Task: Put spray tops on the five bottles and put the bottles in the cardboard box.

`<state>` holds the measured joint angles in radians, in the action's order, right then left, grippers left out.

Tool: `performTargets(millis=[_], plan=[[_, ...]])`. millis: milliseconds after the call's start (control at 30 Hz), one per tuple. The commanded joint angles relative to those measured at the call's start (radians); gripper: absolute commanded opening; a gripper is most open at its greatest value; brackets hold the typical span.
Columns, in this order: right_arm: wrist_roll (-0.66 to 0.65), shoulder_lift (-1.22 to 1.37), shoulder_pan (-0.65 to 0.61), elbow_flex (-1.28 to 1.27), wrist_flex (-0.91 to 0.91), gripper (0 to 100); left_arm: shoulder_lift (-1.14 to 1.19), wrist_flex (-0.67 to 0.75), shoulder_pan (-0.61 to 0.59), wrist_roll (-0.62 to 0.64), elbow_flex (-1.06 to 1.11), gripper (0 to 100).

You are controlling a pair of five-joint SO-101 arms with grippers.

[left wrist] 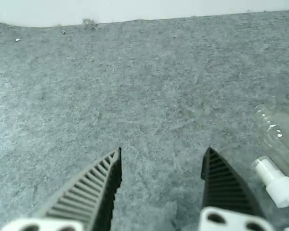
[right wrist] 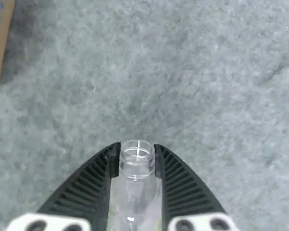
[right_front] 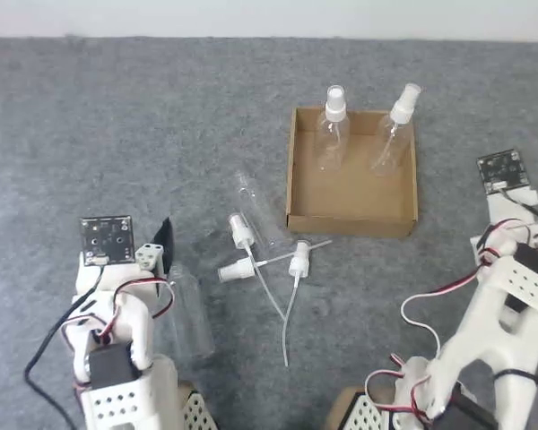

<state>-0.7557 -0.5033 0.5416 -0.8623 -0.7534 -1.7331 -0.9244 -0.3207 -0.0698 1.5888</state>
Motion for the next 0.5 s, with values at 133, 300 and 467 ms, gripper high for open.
performTargets(millis=[133, 300, 467], plan=[[-0.017, -0.054, -0.007, -0.034, 0.012, 11.2, -0.005, 0.107, -0.005, -0.003, 0.099, 25], [-0.017, -0.059, -0.002, -0.051, 0.012, 16.6, -0.003, 0.084, 0.0, -0.003, 0.101, 25], [-0.017, -0.059, -0.002, -0.052, 0.01, 16.9, -0.003, -0.078, -0.005, -0.009, 0.101, 25]])
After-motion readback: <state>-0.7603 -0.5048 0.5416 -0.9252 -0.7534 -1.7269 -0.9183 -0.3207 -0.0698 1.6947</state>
